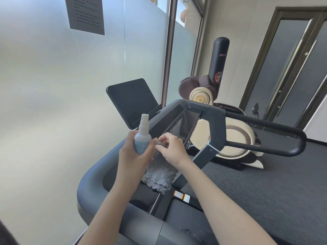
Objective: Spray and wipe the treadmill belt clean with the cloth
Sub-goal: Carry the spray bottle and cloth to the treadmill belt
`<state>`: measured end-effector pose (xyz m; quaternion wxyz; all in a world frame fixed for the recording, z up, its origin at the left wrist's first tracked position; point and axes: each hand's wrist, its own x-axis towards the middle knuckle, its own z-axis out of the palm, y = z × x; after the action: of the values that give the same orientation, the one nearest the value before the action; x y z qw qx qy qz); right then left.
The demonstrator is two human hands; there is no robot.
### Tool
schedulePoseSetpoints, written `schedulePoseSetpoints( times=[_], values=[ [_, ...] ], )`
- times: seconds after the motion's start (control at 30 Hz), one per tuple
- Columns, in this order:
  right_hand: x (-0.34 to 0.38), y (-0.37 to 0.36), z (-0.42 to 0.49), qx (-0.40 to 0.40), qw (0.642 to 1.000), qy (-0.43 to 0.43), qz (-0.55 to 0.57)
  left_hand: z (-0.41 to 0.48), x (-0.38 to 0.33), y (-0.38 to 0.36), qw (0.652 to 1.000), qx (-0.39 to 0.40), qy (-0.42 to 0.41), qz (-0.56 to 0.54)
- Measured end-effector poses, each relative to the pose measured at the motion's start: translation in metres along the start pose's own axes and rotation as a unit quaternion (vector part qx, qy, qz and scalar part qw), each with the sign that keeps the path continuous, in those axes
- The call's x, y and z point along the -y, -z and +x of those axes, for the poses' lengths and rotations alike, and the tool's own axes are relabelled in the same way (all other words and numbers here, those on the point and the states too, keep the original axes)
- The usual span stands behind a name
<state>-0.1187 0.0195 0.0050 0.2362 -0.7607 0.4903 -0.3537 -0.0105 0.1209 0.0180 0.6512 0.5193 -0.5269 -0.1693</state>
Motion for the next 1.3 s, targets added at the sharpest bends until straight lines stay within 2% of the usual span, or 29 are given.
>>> schedulePoseSetpoints(
  times=[0.13,0.37,0.67,1.07,1.3],
  values=[
    [0.010,0.037,-0.015,-0.080,0.995,0.042,0.030,-0.005,-0.011,-0.009,1.000,0.003,-0.016,-0.014],
    [0.018,0.105,-0.054,-0.170,0.981,0.094,-0.021,-0.021,-0.037,-0.032,0.998,0.030,-0.027,-0.048],
    [0.005,0.180,-0.130,-0.239,0.967,0.087,-0.029,-0.074,-0.076,-0.068,0.994,0.063,-0.020,-0.087],
    [-0.001,0.241,-0.237,-0.282,0.955,0.091,-0.004,-0.164,-0.108,-0.085,0.987,0.113,-0.040,-0.107],
    [0.000,0.240,-0.295,-0.280,0.957,0.075,0.033,-0.203,-0.105,-0.074,0.985,0.131,-0.025,-0.112]
  ],
)
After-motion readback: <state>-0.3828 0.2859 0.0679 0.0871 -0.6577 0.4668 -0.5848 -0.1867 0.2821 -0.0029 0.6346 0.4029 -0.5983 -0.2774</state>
